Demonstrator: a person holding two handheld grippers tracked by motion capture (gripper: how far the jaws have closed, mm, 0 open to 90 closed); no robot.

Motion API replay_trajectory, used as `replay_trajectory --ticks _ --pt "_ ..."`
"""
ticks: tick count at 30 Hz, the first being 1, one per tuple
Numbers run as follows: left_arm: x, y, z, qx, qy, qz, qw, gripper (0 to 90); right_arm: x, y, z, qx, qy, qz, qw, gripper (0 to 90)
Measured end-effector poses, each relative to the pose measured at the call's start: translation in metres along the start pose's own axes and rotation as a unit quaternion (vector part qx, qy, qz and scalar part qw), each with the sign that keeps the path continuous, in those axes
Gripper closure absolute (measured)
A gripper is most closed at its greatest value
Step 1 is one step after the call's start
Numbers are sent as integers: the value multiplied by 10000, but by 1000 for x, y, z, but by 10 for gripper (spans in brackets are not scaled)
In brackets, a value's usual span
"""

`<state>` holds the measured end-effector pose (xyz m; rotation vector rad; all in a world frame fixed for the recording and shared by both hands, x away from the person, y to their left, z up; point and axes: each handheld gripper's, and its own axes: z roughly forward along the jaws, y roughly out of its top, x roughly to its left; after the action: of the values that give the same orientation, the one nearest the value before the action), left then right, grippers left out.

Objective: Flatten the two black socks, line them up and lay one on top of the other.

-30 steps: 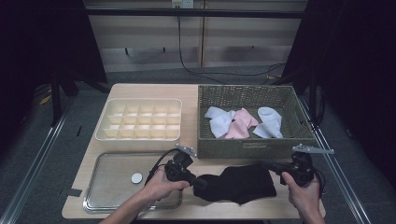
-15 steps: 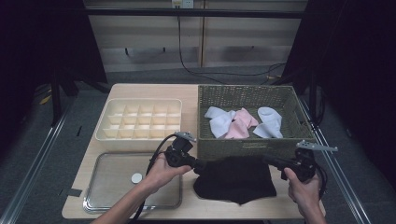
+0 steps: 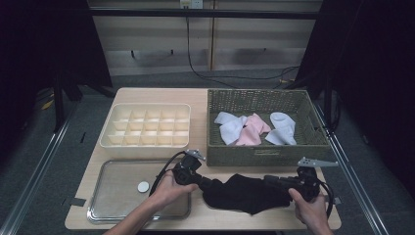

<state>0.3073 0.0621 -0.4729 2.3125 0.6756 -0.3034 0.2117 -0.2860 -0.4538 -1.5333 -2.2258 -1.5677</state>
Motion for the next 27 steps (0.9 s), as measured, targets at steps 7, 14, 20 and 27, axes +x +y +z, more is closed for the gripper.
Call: replay_trajectory --ticks 7,14,20,27 --pt "4 0 -1 -47 25 -137 9999 888 11 -31 14 930 66 -96 9956 855" --pt "7 -1 -1 -137 -28 -213 9997 848 1 -38 23 1350 -296 -27 9904 848" --pt "8 -2 -2 -175 -212 -227 9994 817 0 -35 19 1042 -27 171 9944 749" --pt "7 -2 -2 -172 -282 -238 9992 816 4 -14 30 803 206 135 9965 740"
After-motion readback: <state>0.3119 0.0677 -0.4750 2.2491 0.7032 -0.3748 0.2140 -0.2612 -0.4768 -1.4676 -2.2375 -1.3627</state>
